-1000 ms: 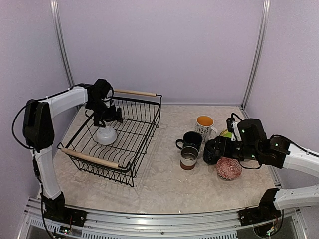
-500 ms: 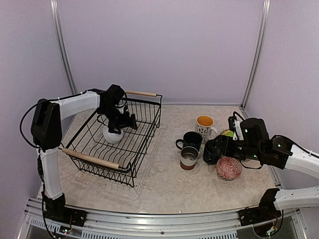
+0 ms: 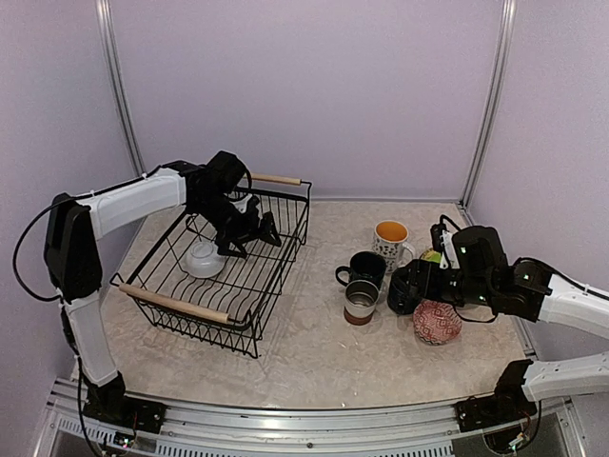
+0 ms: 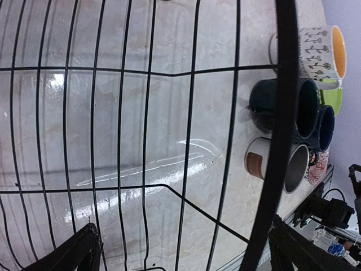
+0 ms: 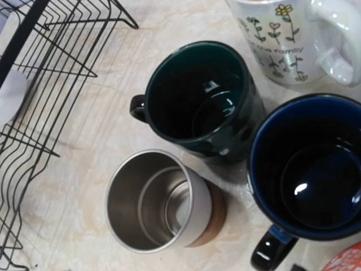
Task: Unload the mixed dishes from the dish rack
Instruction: Move the bowl to the dish rack.
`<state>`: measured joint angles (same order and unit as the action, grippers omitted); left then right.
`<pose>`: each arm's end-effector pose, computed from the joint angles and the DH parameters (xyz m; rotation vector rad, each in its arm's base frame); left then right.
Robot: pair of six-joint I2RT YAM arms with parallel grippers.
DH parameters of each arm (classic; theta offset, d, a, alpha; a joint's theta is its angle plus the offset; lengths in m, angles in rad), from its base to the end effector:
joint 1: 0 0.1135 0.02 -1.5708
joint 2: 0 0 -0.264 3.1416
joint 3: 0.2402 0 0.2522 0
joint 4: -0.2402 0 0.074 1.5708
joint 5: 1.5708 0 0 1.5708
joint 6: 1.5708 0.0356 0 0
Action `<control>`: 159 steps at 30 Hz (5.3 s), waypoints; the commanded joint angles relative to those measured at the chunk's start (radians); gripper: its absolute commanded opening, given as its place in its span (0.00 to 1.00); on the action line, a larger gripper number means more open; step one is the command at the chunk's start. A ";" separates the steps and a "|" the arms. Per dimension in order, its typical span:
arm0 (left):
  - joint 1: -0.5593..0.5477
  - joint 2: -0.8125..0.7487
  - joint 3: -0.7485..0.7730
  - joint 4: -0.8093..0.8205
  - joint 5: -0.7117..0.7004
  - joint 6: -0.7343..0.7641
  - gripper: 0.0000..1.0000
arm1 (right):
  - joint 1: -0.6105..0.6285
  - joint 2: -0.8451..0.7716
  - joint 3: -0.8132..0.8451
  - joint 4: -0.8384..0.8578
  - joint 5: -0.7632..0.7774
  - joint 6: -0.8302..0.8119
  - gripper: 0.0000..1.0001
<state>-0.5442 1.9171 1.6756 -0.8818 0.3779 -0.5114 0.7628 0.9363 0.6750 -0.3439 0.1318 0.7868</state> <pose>0.3424 -0.2226 0.2650 0.1700 2.8352 -0.7940 0.1518 0.1386 0.2586 0.1056 2.2644 0.7239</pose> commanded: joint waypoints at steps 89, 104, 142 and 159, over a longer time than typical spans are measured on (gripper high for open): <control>0.208 0.005 -0.285 0.224 -0.546 -0.834 0.99 | 0.028 0.083 0.026 0.104 -0.031 0.000 0.81; 0.139 0.192 -0.035 -0.130 -0.707 -0.827 0.83 | 0.029 0.083 0.042 0.089 -0.018 -0.008 0.81; 0.151 -0.140 -0.286 0.255 0.078 0.000 0.99 | 0.036 0.070 0.024 0.103 -0.013 0.009 0.81; 0.095 0.142 0.054 -0.043 -0.041 0.164 0.99 | 0.047 0.090 0.043 0.092 -0.004 0.014 0.81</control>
<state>-0.4538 2.0453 1.7027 -0.8665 0.3981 -0.3676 0.7975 1.0428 0.6949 -0.2405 0.1108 0.7921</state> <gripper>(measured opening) 0.989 0.807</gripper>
